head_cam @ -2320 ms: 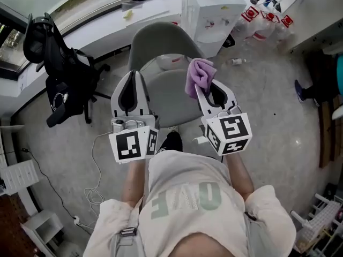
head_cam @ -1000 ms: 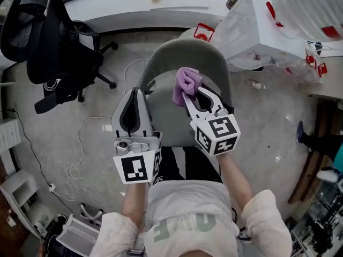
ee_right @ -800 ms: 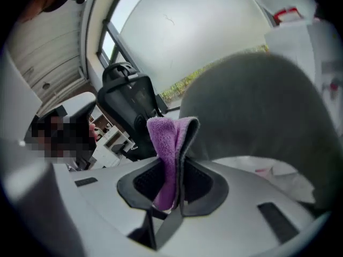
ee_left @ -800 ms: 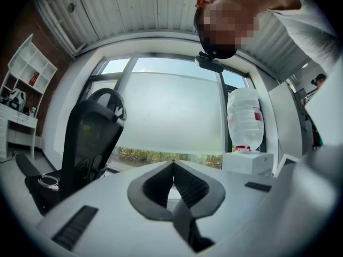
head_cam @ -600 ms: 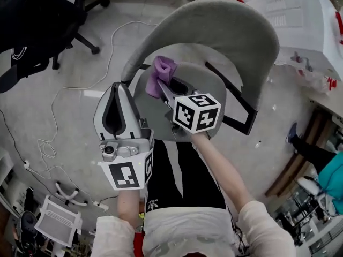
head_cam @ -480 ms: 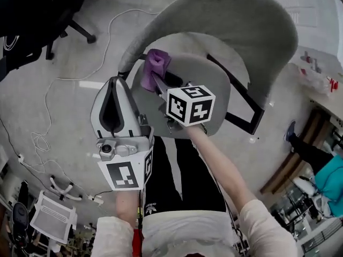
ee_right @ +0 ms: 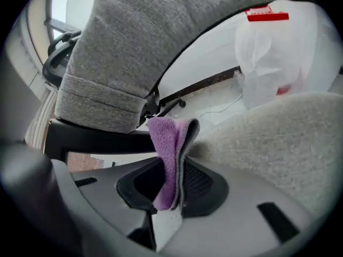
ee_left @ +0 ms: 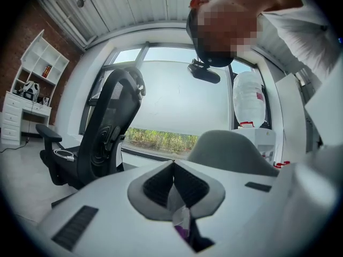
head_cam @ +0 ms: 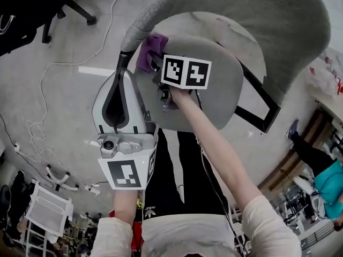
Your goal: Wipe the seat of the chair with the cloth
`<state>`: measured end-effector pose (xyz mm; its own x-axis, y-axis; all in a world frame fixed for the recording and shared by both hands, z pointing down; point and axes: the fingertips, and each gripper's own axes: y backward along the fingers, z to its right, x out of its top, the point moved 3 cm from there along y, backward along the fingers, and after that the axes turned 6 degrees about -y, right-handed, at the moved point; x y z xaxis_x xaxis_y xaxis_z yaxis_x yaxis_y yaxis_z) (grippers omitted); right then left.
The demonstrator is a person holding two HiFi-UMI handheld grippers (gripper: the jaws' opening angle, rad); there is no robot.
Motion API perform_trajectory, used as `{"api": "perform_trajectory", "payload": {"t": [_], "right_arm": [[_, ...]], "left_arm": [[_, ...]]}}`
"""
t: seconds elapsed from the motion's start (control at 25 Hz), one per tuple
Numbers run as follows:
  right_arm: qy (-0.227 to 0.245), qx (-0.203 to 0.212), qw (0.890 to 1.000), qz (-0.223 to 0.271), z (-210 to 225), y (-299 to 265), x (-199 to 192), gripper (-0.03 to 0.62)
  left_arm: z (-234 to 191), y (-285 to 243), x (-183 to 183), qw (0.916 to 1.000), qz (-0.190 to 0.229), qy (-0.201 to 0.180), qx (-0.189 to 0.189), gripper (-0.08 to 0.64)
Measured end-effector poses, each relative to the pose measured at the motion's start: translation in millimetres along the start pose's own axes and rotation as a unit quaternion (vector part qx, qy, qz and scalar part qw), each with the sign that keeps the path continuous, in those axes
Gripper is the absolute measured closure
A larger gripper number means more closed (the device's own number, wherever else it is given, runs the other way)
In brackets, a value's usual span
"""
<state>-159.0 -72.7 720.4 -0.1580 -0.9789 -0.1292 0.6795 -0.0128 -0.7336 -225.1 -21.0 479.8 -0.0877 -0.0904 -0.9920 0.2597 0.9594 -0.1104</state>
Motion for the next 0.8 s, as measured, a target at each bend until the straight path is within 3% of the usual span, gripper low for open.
{"api": "perform_trajectory", "payload": {"t": [0.36, 0.8], "right_arm": [[-0.002, -0.030, 0.999, -0.011, 18, 0, 0, 0.499], [0.032, -0.100, 0.994, 0.001, 82, 61, 14, 0.499]], "left_arm": [[2, 0, 1, 0.9998, -0.011, -0.006, -0.012, 0.548], [27, -8, 13, 0.9982, -0.019, -0.017, -0.055, 0.546]]}}
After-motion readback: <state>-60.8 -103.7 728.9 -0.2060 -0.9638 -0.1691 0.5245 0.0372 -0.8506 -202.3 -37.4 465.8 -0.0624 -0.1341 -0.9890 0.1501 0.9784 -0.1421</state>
